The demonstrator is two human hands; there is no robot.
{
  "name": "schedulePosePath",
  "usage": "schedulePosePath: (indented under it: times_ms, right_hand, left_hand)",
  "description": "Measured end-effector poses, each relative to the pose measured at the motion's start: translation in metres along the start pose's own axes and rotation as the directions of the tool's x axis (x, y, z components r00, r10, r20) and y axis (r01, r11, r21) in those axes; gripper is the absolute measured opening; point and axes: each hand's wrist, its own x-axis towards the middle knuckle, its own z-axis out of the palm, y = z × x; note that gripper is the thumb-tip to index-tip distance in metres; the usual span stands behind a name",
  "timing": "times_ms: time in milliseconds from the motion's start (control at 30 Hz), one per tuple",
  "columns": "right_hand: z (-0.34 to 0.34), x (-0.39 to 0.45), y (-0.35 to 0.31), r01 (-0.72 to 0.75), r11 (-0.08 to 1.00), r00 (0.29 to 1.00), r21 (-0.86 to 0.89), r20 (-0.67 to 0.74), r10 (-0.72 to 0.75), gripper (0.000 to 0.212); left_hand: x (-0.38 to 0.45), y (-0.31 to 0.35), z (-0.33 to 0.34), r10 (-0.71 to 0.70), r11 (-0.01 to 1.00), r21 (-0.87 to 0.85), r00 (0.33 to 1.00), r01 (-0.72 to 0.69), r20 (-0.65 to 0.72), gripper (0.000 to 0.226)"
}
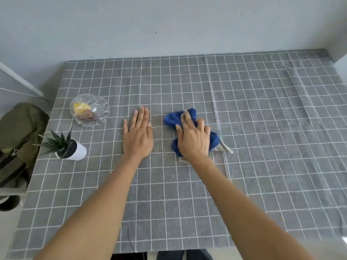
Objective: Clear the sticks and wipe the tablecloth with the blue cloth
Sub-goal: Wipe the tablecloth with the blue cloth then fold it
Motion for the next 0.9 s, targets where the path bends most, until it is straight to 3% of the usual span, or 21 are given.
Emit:
schedulePosePath:
  times_ms: [67,200,367,500,567,733,900]
  right_hand:
    - [0.004,-0.003,0.006,-0.017,1.0,0.999,-0.012,0.032,0.017,0.051]
    - [-0.007,-0.005,0.067,-0.139,0.99,0.989,-0.011,-0.049,0.138,0.05]
    - [-0.034,-0.01,0.171,-0.355,0.934,0.928,-0.045,-0.14,0.346,0.049]
    - [-0.044,-0.008,0.194,-0.462,0.887,0.874,0.018,-0.162,0.458,0.047]
    - [-0.045,-0.01,0.175,-0.437,0.898,0.884,0.047,-0.165,0.438,0.048]
    - [-0.036,-0.027,0.077,-0.184,0.982,0.97,0.03,-0.157,0.186,0.048]
    - [0.0,-0.051,0.003,0.027,0.999,0.999,0.042,0.042,-0.029,0.05]
  left_hand:
    - [0.001,-0.001,0.0,0.002,1.0,-0.003,1.0,-0.002,-0.003,0.052]
    - [0.0,-0.001,0.0,0.005,1.0,-0.009,1.0,-0.005,0.008,0.052]
    - [0.001,-0.001,0.0,0.006,1.0,0.0,1.0,-0.006,0.017,0.052]
    - [0.002,-0.003,0.001,0.003,1.0,0.008,0.999,-0.003,0.039,0.053]
    - [0.003,-0.004,-0.001,0.021,1.0,-0.004,0.998,-0.02,0.065,0.053]
    - [-0.027,-0.005,-0.003,0.077,0.994,-0.085,0.991,-0.068,0.106,0.054]
    - [-0.072,-0.005,-0.001,0.006,0.999,-0.039,0.999,-0.005,0.043,0.055]
